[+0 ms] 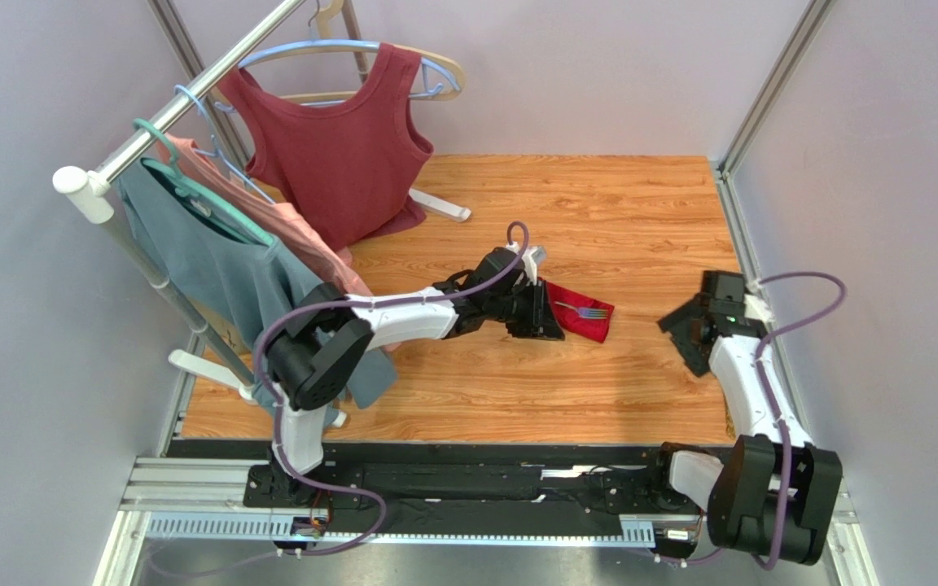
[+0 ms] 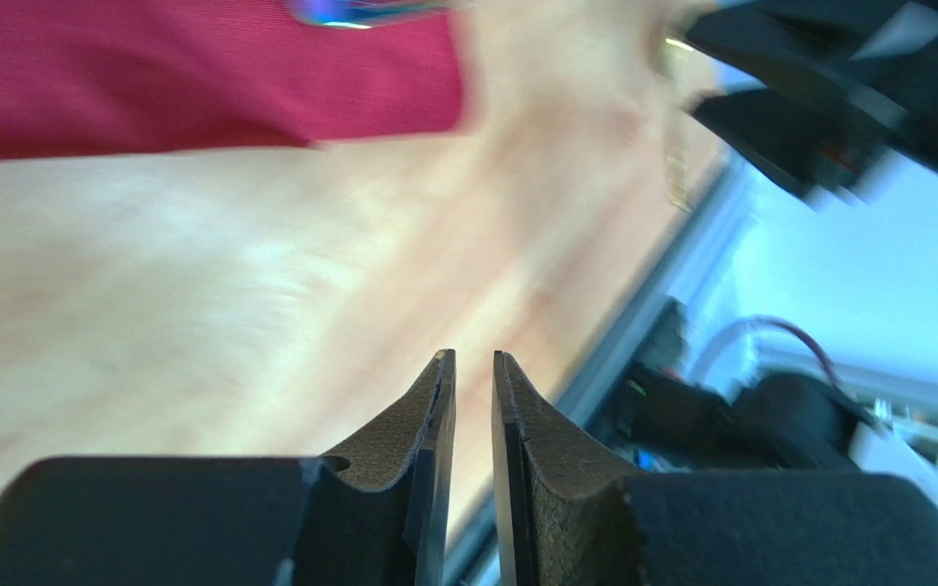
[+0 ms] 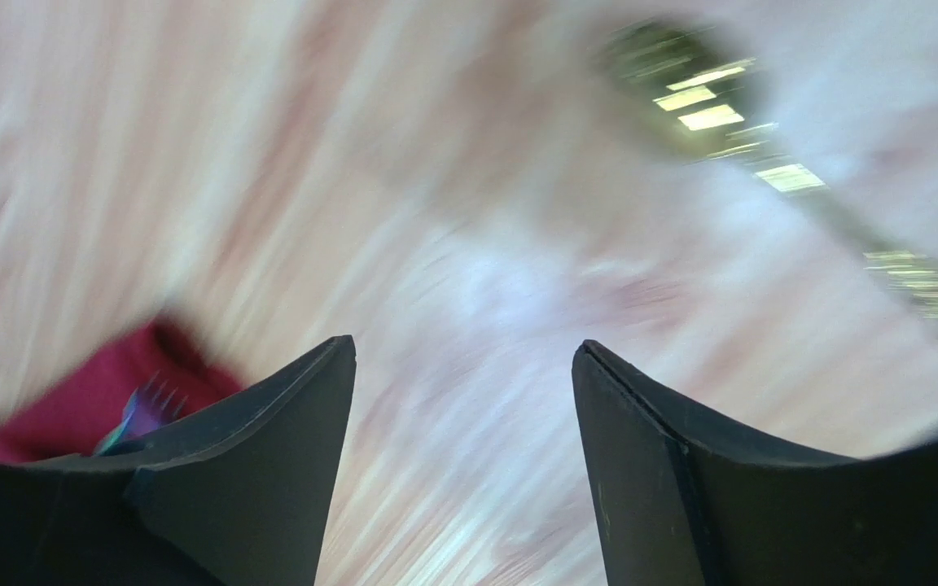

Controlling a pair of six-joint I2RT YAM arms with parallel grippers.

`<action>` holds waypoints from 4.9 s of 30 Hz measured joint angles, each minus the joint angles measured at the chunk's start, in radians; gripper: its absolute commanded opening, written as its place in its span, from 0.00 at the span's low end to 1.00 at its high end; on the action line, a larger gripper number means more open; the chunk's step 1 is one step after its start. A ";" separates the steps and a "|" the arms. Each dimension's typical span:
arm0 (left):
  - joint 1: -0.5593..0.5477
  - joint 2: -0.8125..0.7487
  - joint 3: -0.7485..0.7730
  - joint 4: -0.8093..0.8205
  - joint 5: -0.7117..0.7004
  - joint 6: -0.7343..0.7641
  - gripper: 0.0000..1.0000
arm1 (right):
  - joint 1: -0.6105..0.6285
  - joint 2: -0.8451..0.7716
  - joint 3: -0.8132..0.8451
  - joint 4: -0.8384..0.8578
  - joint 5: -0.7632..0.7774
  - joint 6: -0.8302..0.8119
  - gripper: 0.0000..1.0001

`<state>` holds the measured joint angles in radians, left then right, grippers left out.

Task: Fold the napkin into a case and place the utensils inside
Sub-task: Pick up the spoon from the corner of the board, then pass from the right arm to the left, then pass from the left arm to the right

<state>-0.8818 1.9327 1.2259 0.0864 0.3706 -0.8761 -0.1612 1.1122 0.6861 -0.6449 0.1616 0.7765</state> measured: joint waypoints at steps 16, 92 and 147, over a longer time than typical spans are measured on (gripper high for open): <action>-0.051 -0.394 -0.113 -0.111 0.153 0.063 0.49 | -0.374 0.138 -0.033 0.088 0.020 -0.266 0.78; 0.243 0.032 0.245 -0.528 0.674 0.442 0.00 | 0.088 0.124 0.129 0.333 -0.843 -0.381 0.44; 0.296 0.020 0.249 -0.701 0.829 0.571 0.00 | 0.219 0.164 0.056 0.560 -1.054 -0.350 0.00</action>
<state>-0.5861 1.9526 1.4746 -0.6147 1.1999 -0.3054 0.0578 1.2758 0.7422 -0.0853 -0.8925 0.4263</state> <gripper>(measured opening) 0.009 0.022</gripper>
